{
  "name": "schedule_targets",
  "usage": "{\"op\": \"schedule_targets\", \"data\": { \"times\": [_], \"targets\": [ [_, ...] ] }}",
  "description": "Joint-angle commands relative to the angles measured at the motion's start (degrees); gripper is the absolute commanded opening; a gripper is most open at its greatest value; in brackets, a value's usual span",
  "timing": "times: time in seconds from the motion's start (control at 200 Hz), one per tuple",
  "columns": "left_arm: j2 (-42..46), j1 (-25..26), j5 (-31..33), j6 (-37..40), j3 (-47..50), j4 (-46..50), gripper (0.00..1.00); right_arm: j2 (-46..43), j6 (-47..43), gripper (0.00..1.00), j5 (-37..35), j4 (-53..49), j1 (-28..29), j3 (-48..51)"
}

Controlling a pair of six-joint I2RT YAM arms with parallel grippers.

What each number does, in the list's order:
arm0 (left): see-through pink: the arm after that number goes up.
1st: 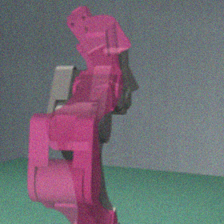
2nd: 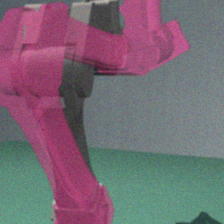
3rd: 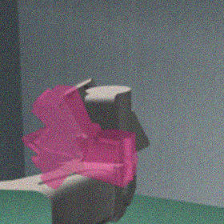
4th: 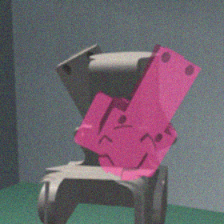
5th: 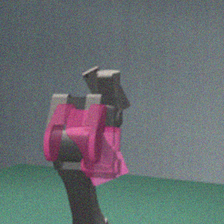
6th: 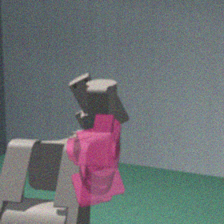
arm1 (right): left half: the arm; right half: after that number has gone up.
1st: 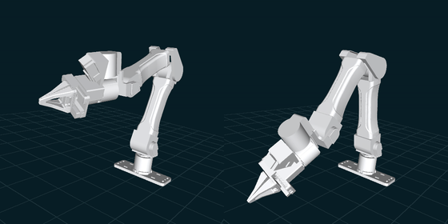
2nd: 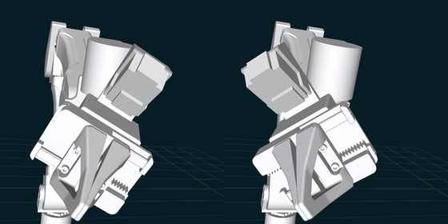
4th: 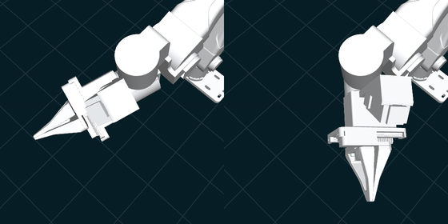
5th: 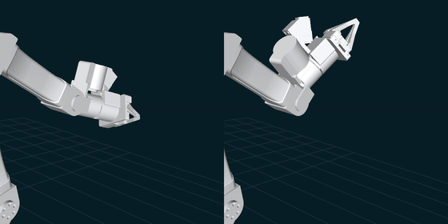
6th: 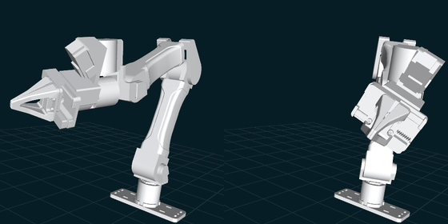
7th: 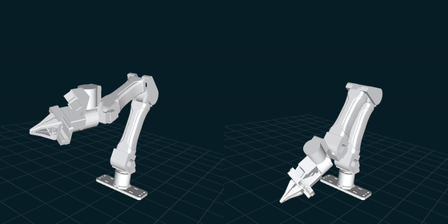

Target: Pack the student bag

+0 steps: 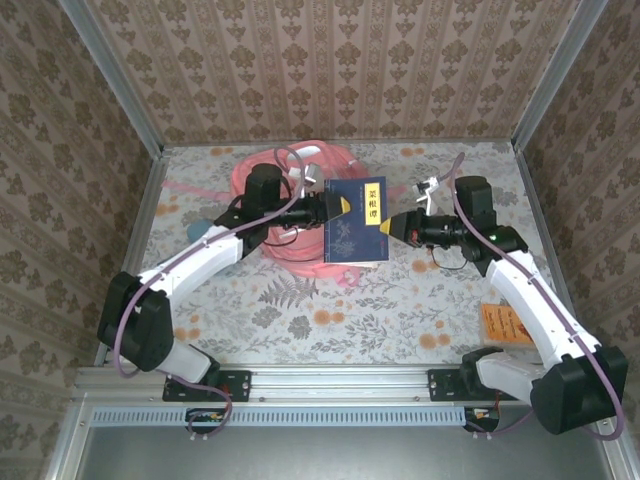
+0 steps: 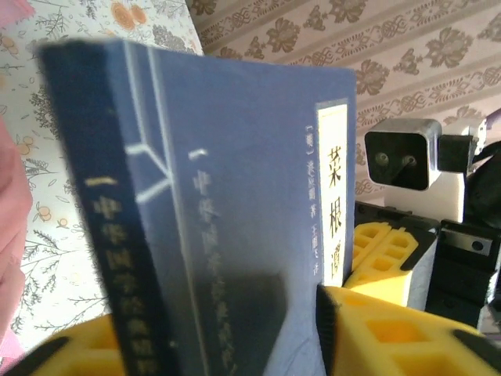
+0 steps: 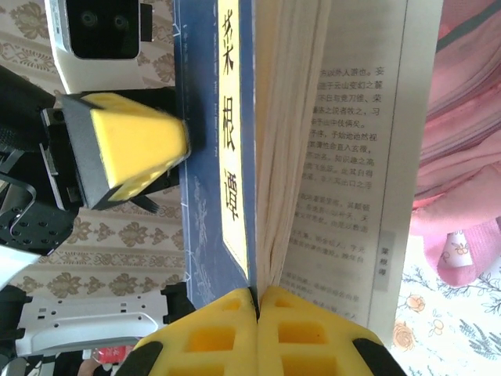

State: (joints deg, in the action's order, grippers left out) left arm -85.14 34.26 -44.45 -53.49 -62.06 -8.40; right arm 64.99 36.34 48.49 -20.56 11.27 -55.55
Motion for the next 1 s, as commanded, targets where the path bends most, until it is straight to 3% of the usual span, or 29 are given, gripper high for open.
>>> {"op": "schedule_targets", "data": {
  "times": [0.0,0.08,0.24,0.36,0.495,0.715,0.995],
  "targets": [
    [-1.9,-0.9,-2.7,-2.2,0.2,-5.2,0.23,1.7,-2.1,0.00,-0.4,-0.4,-0.4,-2.4],
    [-2.6,-1.5,-1.9,-3.1,0.1,-5.7,0.13,2.0,-1.7,0.00,-3.5,-1.5,-0.5,-2.6],
    [-2.5,-3.1,2.9,-6.8,2.0,-10.0,0.05,-1.0,4.6,0.64,-11.2,1.6,-0.5,1.1],
    [-1.6,-3.9,8.0,-10.2,3.9,-13.5,0.05,-4.3,12.5,0.86,-12.9,8.3,-0.4,5.6],
    [0.5,-4.0,15.9,-13.1,5.3,-14.3,0.05,-7.1,23.0,0.95,-14.0,16.6,0.3,10.5],
    [1.6,-3.6,23.6,-22.6,7.6,-20.7,0.04,-6.6,42.4,0.99,-17.7,35.2,5.3,19.3],
    [2.3,-1.8,29.2,-29.3,9.1,-22.5,0.04,-3.0,51.5,0.99,-23.4,45.0,11.4,21.6]
  ]
}}
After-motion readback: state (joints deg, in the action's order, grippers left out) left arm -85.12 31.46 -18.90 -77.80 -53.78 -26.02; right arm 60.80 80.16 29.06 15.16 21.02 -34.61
